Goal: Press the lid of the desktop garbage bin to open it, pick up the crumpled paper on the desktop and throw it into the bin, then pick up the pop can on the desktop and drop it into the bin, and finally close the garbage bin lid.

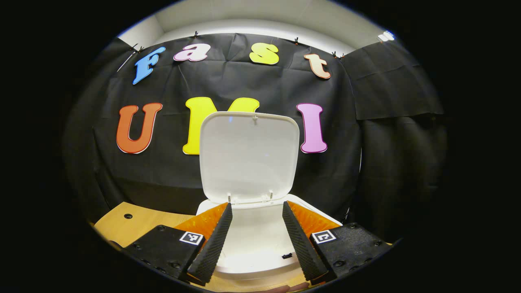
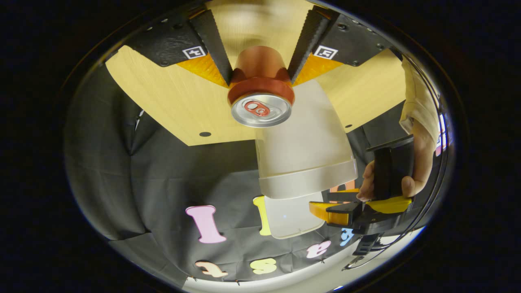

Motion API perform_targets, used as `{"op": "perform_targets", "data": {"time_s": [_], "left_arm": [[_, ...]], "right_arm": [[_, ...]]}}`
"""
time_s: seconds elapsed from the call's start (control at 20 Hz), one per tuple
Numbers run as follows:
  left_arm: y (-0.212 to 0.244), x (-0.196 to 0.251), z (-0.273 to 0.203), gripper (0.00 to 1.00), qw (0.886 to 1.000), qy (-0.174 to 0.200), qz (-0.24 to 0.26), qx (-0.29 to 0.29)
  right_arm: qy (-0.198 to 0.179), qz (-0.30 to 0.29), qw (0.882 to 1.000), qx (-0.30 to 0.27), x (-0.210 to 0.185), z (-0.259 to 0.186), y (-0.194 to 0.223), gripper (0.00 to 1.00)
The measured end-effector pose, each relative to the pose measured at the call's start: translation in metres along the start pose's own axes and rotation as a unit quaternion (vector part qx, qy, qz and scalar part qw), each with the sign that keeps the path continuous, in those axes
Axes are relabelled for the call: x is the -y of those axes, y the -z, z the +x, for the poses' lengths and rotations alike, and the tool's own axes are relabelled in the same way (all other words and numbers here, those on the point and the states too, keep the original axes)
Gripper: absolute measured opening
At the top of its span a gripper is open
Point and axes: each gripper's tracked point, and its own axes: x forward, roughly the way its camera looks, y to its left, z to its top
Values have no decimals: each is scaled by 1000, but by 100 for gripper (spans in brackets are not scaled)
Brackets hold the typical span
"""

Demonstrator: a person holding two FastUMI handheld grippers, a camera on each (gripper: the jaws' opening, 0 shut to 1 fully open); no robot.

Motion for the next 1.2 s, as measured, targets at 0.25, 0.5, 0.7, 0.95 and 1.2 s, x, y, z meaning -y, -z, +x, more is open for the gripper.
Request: {"op": "perform_targets", "data": {"time_s": [0.25, 0.5, 0.7, 0.95, 1.2], "left_arm": [[-11, -27, -47, 95, 999, -34, 16, 28], [-4, -57, -94, 96, 997, -61, 26, 42], [11, -80, -121, 96, 996, -79, 24, 43], [42, -105, -143, 96, 995, -94, 26, 28], [87, -122, -149, 96, 995, -100, 28, 5]], "right_arm": [[3, -3, 1000, 1, 2, -2, -3, 81], [17, -21, 999, 34, 1, -13, -29, 81], [43, -32, 997, 55, 1, -23, -49, 80], [54, -38, 994, 82, -8, -32, -89, 81], [69, -55, 989, 118, -16, -45, -135, 81]]}}
